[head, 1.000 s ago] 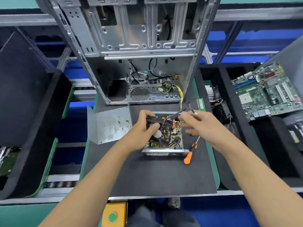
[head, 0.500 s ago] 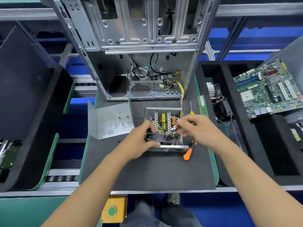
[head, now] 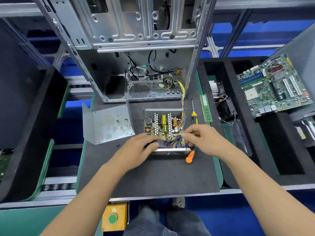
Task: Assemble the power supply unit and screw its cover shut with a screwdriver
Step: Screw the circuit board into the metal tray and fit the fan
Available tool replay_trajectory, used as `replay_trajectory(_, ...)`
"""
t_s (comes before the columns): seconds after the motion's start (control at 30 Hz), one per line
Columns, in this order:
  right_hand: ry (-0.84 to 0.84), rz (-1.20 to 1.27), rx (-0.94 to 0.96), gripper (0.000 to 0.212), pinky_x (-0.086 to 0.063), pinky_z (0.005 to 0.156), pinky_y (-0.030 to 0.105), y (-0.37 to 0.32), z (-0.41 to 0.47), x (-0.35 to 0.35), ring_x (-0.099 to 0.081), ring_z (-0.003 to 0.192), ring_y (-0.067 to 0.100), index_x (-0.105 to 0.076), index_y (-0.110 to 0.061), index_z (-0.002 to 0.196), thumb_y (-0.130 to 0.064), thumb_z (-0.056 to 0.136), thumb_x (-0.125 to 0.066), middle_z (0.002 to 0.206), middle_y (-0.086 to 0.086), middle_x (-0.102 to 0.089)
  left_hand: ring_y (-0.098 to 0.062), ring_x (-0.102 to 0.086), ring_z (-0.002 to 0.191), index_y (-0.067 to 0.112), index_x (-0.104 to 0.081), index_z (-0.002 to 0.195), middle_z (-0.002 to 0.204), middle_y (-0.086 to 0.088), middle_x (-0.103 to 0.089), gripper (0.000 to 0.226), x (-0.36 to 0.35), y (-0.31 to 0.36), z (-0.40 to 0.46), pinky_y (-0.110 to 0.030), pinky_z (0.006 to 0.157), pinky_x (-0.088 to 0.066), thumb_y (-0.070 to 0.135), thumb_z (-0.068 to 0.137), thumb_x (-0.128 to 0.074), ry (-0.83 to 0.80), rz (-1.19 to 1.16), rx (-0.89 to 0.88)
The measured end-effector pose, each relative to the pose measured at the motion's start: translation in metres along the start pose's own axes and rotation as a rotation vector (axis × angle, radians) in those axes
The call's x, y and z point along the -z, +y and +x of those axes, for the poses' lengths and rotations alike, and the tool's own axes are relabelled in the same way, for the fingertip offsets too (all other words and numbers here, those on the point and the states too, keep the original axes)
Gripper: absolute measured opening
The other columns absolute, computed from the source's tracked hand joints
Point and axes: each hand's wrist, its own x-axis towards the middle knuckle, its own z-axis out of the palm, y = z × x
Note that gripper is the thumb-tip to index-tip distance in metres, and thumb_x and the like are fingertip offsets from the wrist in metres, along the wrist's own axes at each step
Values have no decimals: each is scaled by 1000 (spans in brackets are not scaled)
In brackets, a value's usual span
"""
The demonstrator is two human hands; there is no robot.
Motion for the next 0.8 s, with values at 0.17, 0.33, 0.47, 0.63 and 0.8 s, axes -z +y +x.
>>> replay_trajectory(0.17, 50, 73, 46, 11, -46, 69, 18, -6, 3, -6, -68, 70, 1, -67, -27, 88, -30, 97, -61, 79, -13, -74, 0, -54, 90, 19, -71, 116, 97, 13, -59, 22, 3, 3, 5, -10, 76, -36, 28, 101, -58, 25, -89, 27)
replay_trajectory(0.33, 24, 82, 53, 11, -46, 68, 18, -8, 4, -6, -68, 70, 0, -68, -28, 88, -34, 95, -63, 82, -14, -74, -5, -58, 97, 20, -69, 117, 105, 10, -63, 20, 9, -2, 0, -20, 86, -45, 23, 100, -59, 16, -153, 54)
replay_trajectory(0.47, 45, 105, 63, 11, -48, 69, 24, -8, 5, -5, -67, 68, 0, -68, -26, 86, -31, 95, -63, 82, -10, -75, 2, -57, 96, 27, -67, 109, 104, 17, -62, 14, 5, 3, 0, -13, 82, -44, 20, 99, -61, 10, -214, 59)
replay_trajectory(0.63, 25, 69, 59, 12, -52, 69, 26, -6, 6, -4, -68, 71, 2, -68, -27, 87, -32, 95, -63, 83, -11, -74, -8, -55, 101, 18, -67, 122, 109, 11, -61, 23, 5, 3, 5, -11, 82, -39, 23, 100, -59, -53, -79, 28)
replay_trajectory(0.8, 25, 51, 45, 12, -51, 67, 23, -3, 5, -5, -69, 70, 4, -69, -28, 86, -33, 95, -63, 83, -7, -74, -11, -51, 101, 23, -58, 138, 113, 4, -58, 35, 10, 7, 10, -24, 89, -40, 23, 104, -51, -139, 43, -62)
